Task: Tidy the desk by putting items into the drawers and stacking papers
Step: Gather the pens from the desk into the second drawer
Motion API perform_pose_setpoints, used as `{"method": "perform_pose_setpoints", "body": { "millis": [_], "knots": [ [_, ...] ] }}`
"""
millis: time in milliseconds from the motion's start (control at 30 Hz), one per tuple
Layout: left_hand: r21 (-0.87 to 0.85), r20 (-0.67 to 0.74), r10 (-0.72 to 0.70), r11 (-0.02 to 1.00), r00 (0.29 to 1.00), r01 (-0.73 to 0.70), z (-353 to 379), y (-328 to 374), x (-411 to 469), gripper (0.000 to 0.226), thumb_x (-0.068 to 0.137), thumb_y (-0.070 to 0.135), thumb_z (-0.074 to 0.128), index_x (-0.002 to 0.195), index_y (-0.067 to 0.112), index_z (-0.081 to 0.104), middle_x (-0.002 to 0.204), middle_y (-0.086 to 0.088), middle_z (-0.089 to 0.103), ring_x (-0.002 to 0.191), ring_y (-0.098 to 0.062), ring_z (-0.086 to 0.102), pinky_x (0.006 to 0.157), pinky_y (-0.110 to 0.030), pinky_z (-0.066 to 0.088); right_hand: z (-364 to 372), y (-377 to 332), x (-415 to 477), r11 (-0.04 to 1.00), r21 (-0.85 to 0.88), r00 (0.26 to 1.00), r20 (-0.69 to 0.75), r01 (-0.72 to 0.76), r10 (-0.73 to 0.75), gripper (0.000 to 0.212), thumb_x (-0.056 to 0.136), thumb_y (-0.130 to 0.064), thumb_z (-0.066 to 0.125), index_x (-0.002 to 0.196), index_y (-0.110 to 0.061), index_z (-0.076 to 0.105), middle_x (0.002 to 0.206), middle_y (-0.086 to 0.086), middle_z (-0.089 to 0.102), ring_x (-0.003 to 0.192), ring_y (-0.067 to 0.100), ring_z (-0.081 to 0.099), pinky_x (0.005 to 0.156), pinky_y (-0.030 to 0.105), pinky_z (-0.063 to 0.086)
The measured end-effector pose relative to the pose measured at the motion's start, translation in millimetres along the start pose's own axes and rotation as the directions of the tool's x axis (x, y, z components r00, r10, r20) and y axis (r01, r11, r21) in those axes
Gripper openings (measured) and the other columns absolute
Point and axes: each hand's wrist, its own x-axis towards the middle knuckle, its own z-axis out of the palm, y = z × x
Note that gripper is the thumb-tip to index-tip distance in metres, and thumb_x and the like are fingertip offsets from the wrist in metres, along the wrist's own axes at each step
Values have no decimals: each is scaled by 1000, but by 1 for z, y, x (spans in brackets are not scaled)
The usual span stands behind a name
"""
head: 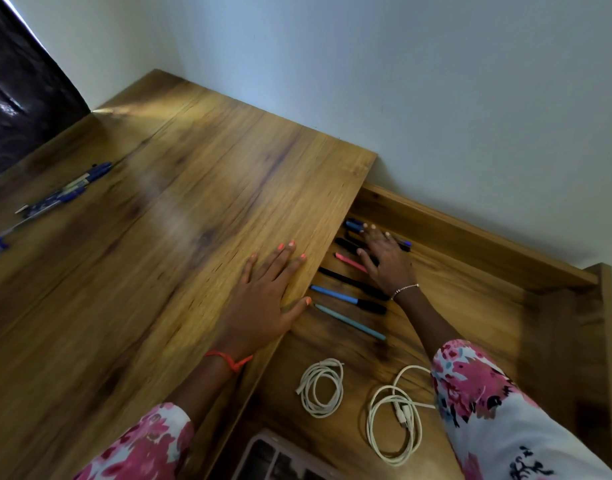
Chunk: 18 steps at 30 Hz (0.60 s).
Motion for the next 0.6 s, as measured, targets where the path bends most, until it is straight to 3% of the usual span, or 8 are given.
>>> {"method": "perform_pose_setpoints", "body": {
  "millis": [133,233,433,600],
  "knots": [
    [-13,-12,15,1000,1000,-15,-1,0,-1,74,80,63,17,146,31,15,156,9,2,141,-3,-4,114,-35,-9,-13,-17,-6,998,56,976,-220,5,8,54,92,-34,30,135,-3,40,143,14,40,136,21,30,113,39,22],
    [-29,-15,27,999,1000,-27,1,0,2,74,80,61,17,146,28,19,156,8,4,140,-2,-4,114,-35,-9,-26,-35,-1,996,76,952,-306,44,-19,50,92,-26,34,134,-1,41,143,16,41,136,23,31,112,41,23],
    [-369,-124,-75,929,989,24,-19,-7,-19,47,92,29,45,136,10,43,147,-3,36,138,-15,27,114,-25,14,-49,-109,13,971,94,954,-230,219,-193,50,90,-25,42,134,-1,39,139,19,44,131,30,40,110,36,26],
    [-327,-182,-272,923,945,203,-56,-69,-69,53,86,30,38,131,5,47,143,-11,41,136,-23,32,111,-26,16,-44,-178,28,916,88,915,-141,391,-377,50,85,-18,46,130,3,44,131,21,52,124,34,49,106,36,34]
  ]
}}
